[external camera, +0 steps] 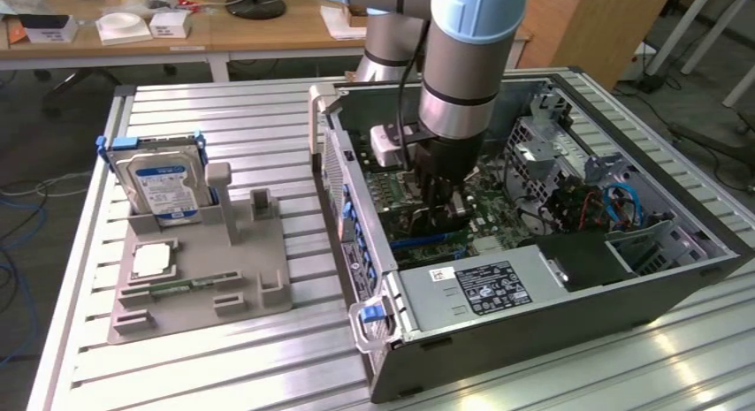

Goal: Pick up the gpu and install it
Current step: 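Insert the gpu into the slot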

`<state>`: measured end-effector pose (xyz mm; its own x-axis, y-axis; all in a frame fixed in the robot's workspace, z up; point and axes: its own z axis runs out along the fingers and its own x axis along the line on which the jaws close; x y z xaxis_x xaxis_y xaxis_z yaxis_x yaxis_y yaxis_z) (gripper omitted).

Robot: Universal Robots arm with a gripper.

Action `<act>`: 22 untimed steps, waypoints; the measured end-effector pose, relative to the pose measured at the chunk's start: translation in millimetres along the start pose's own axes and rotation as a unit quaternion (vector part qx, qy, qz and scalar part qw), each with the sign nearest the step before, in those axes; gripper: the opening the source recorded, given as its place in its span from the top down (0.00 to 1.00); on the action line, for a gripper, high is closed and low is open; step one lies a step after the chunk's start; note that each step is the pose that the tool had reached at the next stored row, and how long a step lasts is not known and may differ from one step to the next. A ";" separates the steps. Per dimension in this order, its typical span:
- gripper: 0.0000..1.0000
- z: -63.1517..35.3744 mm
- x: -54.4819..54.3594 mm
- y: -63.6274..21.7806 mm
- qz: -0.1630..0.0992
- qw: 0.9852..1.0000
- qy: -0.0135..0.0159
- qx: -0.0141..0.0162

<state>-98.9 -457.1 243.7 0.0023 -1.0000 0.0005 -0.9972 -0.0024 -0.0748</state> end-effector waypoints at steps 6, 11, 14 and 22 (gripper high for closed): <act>0.73 2.2 0.0 0.4 0.000 1.000 0.000 0.000; 0.73 4.6 0.0 0.6 0.000 1.000 0.000 0.000; 0.73 5.2 0.0 0.6 0.000 1.000 0.000 0.000; 0.73 5.6 -0.3 0.6 0.000 1.000 0.000 0.000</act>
<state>-99.1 -456.8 238.1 0.0022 -1.0000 0.0002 -0.9972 -0.0022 -0.0750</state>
